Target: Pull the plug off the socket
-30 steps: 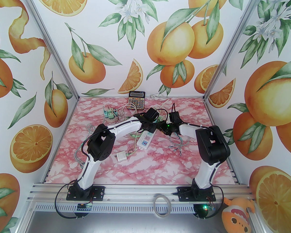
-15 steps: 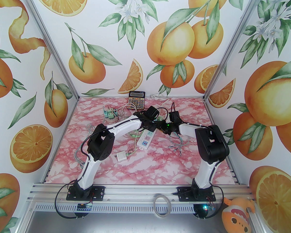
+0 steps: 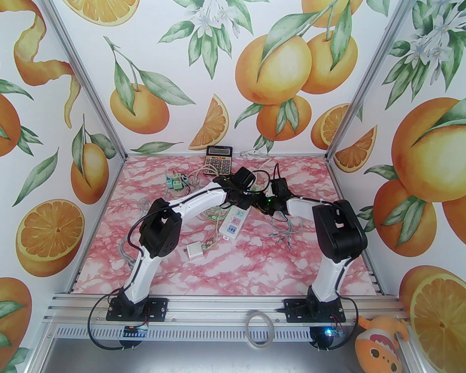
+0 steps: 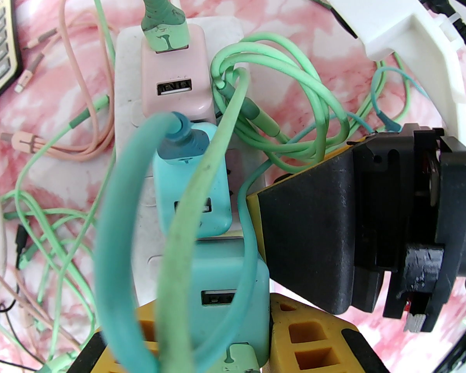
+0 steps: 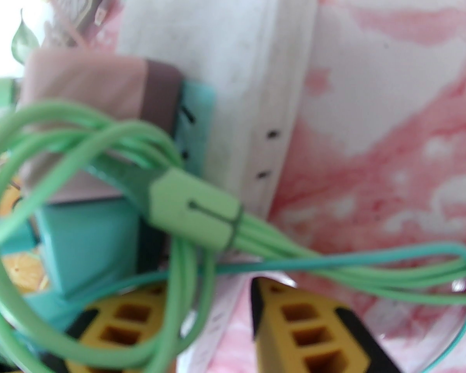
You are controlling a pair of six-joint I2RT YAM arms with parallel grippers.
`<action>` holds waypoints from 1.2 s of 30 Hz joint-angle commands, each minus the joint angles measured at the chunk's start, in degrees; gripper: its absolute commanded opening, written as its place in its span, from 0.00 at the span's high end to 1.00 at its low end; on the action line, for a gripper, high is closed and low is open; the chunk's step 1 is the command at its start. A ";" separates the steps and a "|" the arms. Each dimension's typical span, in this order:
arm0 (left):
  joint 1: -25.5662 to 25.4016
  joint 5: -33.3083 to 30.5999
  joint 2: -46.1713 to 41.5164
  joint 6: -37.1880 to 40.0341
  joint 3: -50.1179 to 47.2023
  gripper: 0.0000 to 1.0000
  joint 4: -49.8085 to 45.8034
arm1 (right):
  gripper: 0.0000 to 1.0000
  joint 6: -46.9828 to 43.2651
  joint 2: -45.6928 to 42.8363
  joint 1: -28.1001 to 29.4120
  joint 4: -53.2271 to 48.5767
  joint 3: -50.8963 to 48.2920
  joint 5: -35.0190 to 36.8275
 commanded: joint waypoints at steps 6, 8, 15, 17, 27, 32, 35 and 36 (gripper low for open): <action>0.06 -2.92 -8.26 1.16 -2.07 0.78 -1.29 | 0.58 -1.49 -3.52 -0.26 -5.13 -0.89 5.03; 0.06 -4.02 -9.15 0.98 -2.61 0.78 -1.49 | 0.56 -1.52 -4.95 -0.19 -5.26 -1.10 5.02; -0.29 -4.05 -11.50 0.57 -3.18 0.78 -1.92 | 0.46 -1.78 -12.96 -0.27 -6.34 -3.14 6.34; -0.68 -4.18 -11.97 0.57 -3.18 0.78 -2.08 | 0.42 -1.85 -15.78 -0.24 -6.96 -4.19 7.82; -3.75 -6.15 -14.20 2.29 -0.62 0.77 -4.12 | 0.31 -1.55 -29.76 -1.12 -11.84 -10.29 19.87; -4.36 -6.87 -13.59 3.17 3.00 0.77 -7.29 | 0.29 0.20 -35.93 -2.32 -12.62 -14.16 23.71; -4.62 -6.58 -13.71 3.33 3.54 0.77 -7.75 | 0.29 0.46 -37.62 -2.59 -13.08 -15.09 24.57; -4.65 -6.50 -13.75 3.36 3.58 0.77 -7.70 | 0.28 0.49 -38.09 -2.62 -13.13 -15.46 24.94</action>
